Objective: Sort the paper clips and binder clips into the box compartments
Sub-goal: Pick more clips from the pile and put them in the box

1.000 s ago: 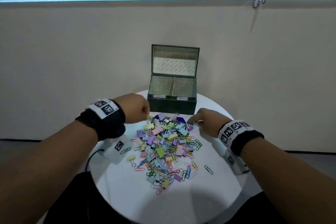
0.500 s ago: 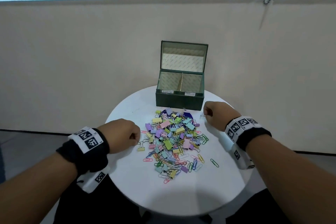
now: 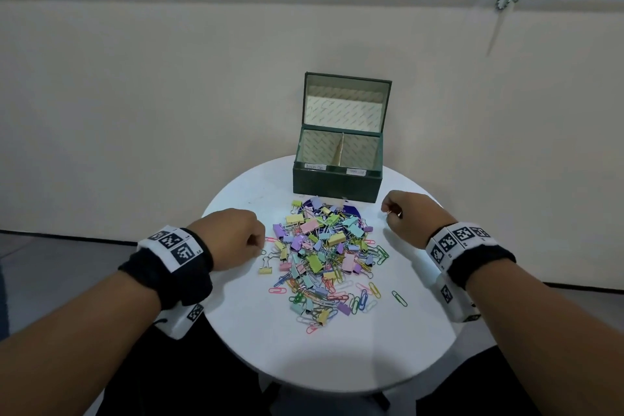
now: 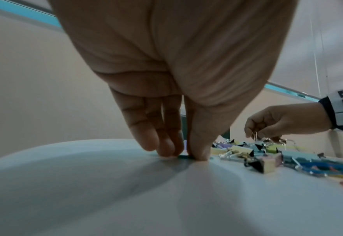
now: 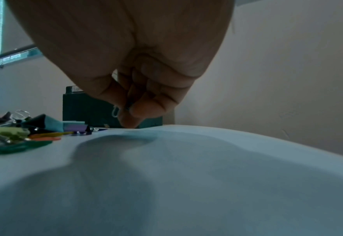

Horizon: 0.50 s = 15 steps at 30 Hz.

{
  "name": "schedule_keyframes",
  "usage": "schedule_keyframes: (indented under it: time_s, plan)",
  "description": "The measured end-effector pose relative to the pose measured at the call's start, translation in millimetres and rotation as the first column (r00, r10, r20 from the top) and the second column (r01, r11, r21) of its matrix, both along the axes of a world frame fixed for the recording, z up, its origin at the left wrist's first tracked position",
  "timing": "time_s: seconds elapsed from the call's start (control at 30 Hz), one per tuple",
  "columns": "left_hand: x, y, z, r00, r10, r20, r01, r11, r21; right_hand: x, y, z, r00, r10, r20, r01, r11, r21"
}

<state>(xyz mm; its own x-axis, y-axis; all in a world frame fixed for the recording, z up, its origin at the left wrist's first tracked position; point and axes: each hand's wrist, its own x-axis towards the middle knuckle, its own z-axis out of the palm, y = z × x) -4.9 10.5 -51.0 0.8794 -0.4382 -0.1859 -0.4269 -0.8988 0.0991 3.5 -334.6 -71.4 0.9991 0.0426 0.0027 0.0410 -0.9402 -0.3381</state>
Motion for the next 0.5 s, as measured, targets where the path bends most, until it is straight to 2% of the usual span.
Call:
schedule_keyframes:
  time_s: [0.13,0.27,0.5]
  plan:
    - [-1,-2,-2,0.999,0.008,0.049,-0.010,1.000,0.029,-3,3,7,0.999,-0.013,0.043,0.013,1.000,0.005]
    - [4,-1,1,0.994,0.066,0.087,-0.061,0.997,-0.050,-12,7,12,1.000,-0.030,0.009,0.030,0.999,0.040]
    - [12,-6,1,0.997,-0.013,0.080,0.013,1.000,0.008,-32,3,9,0.993,0.106,-0.057,-0.115,0.975,-0.188]
